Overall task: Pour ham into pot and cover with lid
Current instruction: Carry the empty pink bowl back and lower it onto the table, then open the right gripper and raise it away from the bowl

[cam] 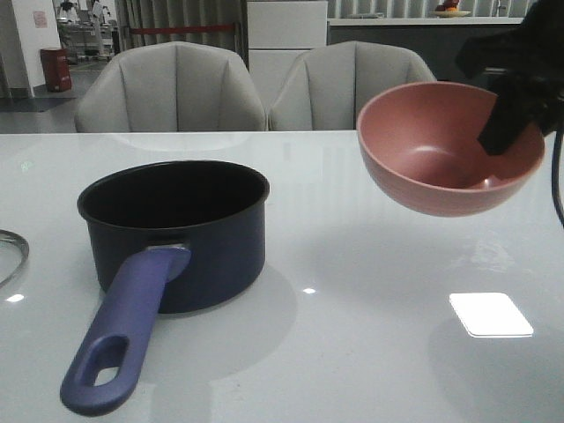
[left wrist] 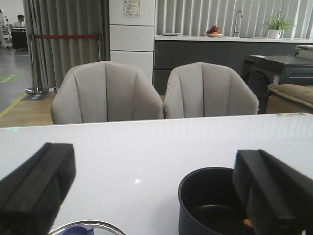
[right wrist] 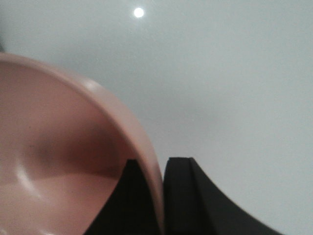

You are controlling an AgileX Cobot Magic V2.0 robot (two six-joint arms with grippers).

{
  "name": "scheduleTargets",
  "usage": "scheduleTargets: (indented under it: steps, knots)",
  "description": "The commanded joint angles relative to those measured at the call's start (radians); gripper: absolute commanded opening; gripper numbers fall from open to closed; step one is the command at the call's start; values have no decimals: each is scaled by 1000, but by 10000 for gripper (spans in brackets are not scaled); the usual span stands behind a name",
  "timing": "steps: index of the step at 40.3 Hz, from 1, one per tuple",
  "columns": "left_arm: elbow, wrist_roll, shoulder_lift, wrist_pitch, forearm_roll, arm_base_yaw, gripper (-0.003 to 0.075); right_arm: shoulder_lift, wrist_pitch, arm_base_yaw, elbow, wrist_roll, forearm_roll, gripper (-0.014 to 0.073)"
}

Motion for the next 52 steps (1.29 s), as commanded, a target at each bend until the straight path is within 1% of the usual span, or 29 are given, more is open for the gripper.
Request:
scheduleTargets:
  steps: [1,10,18,20,22,24,25,27,30,32,35,42,46,52]
  knots:
    - [-29,-4,8,-79,-9,-9,679,-6,13,-40,-35,39,-5,139]
    - [-29,-4,8,-79,-9,-9,679,70,58,-127,-35,46,48,141]
    - [-29,-4,8,-79,-9,-9,679,140,65,-143,-35,45,48,143]
    - [-29,-4,8,-79,-9,-9,679,155,62,-143,-35,42,48,159]
    - [-29,-4,8,-79,-9,-9,679,171,61,-142,-37,17,48,213]
    - [-29,-4,8,-79,-9,-9,679,180,63,-141,-44,7,48,308]
    - [-29,-4,8,-79,-9,-9,679,183,66,-141,-48,7,48,335]
    - [-29,-4,8,-79,-9,-9,679,186,75,-141,-60,7,47,433]
    - [-29,-4,8,-79,-9,-9,679,183,87,-141,-83,-8,46,511]
    - [-29,-4,8,-79,-9,-9,679,177,105,-140,-97,-39,46,531]
    - [-29,-4,8,-79,-9,-9,679,154,113,-139,-106,-78,47,528]
    - [-29,-4,8,-79,-9,-9,679,56,86,-126,-100,-107,58,528]
    - [-29,-4,8,-79,-9,-9,679,-17,62,-93,-86,-125,59,528]
    - [-29,-4,8,-79,-9,-9,679,-157,-26,-19,-13,-131,59,528]
